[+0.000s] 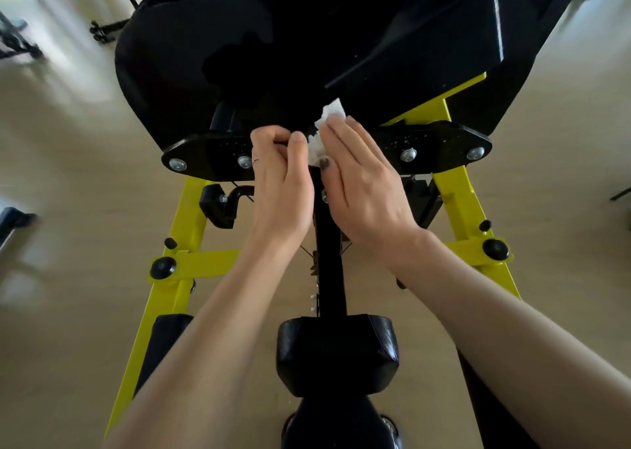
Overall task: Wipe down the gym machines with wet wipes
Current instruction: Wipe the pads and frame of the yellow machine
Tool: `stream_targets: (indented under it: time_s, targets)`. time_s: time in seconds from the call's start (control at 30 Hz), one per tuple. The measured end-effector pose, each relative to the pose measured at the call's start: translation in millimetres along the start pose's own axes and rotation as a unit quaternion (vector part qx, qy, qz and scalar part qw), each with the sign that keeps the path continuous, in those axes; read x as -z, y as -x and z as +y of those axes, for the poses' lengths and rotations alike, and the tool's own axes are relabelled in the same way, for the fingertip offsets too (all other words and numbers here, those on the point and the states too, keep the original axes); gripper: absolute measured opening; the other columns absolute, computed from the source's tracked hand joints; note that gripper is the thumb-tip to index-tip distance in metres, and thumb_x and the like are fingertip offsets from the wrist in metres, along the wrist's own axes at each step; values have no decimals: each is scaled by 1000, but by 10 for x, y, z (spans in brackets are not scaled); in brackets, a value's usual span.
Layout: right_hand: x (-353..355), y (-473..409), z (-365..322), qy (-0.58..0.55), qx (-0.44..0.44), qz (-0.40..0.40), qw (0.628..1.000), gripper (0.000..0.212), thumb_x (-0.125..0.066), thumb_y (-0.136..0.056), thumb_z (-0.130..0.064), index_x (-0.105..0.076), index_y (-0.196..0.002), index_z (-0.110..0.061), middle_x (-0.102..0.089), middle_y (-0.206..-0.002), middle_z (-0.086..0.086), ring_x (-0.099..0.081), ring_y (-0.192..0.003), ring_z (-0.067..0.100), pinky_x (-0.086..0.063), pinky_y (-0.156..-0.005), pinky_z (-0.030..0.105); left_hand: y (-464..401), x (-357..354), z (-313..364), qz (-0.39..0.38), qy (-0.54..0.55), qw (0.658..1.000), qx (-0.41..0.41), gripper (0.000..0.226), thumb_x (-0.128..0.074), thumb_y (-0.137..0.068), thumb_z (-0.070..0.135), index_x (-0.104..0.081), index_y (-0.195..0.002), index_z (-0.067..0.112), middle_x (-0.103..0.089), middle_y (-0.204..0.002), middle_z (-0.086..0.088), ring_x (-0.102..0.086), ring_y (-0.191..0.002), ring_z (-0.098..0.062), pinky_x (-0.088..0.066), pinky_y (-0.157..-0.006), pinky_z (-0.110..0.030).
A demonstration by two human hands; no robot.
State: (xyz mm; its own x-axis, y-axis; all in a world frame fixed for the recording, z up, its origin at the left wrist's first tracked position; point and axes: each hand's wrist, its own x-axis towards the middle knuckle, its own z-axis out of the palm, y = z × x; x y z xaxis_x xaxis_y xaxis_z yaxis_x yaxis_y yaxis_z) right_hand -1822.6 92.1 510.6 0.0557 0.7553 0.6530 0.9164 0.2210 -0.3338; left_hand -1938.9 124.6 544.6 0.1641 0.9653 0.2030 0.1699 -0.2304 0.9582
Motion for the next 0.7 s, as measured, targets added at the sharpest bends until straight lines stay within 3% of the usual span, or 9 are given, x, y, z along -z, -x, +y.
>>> stream_targets:
  time_s: [0.17,0.27,0.33,0.4,0.47,0.6,0.7]
  targets:
    - [6,-153,-6,33,92,-37,995,39,-40,-106,-14,-61,-135,3,-61,-139,17,-48,-140,36,-32,-120,46,-117,0,43,-3,59,997,40,11,-37,-106,35,-41,-107,25,-45,-112,-3,-47,-91,-11,-44,-78,-27]
    - [20,-186,-42,21,97,-64,993,39,-44,-103,-14,-62,-136,-3,-61,-140,11,-46,-142,32,-31,-120,45,-135,33,25,-6,6,1000,13,12,-41,-105,26,-42,-116,20,-46,-123,-3,-50,-102,-5,-46,-88,-28]
    - [95,-205,-32,-31,52,-87,994,50,-48,-93,-12,-57,-142,-4,-58,-146,8,-42,-146,28,-26,-123,45,-132,74,16,-10,-27,999,-40,13,-43,-102,18,-44,-115,19,-44,-118,1,-48,-96,4,-48,-85,-26]
    - [203,-216,-20,-85,9,-139,987,72,-52,-79,-11,-46,-151,-7,-51,-153,7,-36,-149,22,-22,-125,46,-133,120,-4,-22,-76,989,-125,20,-45,-100,11,-47,-120,13,-44,-121,-2,-49,-96,3,-52,-84,-26]
    - [293,-253,-25,-147,-41,-186,971,88,-55,-72,-7,-32,-158,-10,-47,-156,3,-34,-148,20,-30,-120,47,-160,149,-27,-47,-132,971,-194,30,-49,-98,7,-48,-128,9,-45,-128,-4,-54,-99,-2,-53,-79,-24]
    - [409,-365,-5,-249,-160,-213,931,92,-53,-78,-5,-13,-160,-16,-48,-153,-5,-49,-133,17,-49,-102,34,-229,131,5,-78,-273,928,-241,41,-49,-103,17,-45,-142,7,-41,-143,-5,-54,-96,-1,-43,-71,-7]
    - [429,-362,3,-363,-215,-176,890,97,-51,-76,11,-13,-161,-15,-36,-162,1,-39,-145,12,-45,-114,33,-291,122,-22,-92,-361,883,-286,37,-52,-104,23,-52,-138,9,-52,-134,-8,-54,-110,-15,-37,-81,-14]
